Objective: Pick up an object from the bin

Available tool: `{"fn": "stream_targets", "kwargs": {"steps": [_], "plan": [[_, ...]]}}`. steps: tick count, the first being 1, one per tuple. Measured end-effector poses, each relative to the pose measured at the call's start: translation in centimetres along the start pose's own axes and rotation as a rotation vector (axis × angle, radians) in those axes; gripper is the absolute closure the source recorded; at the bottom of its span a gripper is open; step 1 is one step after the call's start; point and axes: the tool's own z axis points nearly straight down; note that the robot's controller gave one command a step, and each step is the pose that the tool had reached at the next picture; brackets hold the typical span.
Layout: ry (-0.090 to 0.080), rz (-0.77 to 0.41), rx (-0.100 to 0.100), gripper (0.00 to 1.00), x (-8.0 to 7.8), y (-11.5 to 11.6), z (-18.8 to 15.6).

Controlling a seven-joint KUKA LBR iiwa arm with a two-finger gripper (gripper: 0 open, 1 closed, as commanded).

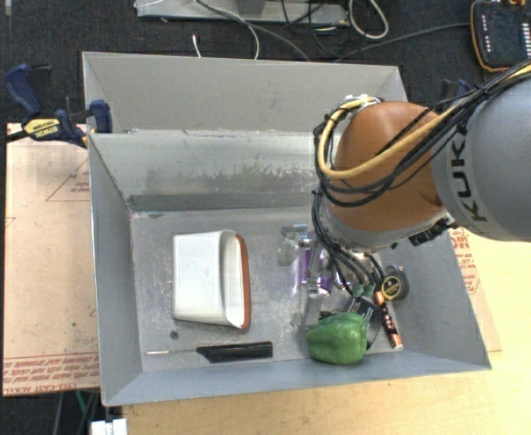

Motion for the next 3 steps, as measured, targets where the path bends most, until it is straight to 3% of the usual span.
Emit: {"fn": "stream_targets", "kwargs": {"steps": [1,2,3], "plan": [[-0.008,0.003,-0.001,0.0,-0.2,-0.1,-0.4],[-0.005,-0.213,0.002,0.0,-8.2,-8.4,7.0],[-0.012,-0.295,-0.001,0.0,-7.2,-7.2,6.1]]}}
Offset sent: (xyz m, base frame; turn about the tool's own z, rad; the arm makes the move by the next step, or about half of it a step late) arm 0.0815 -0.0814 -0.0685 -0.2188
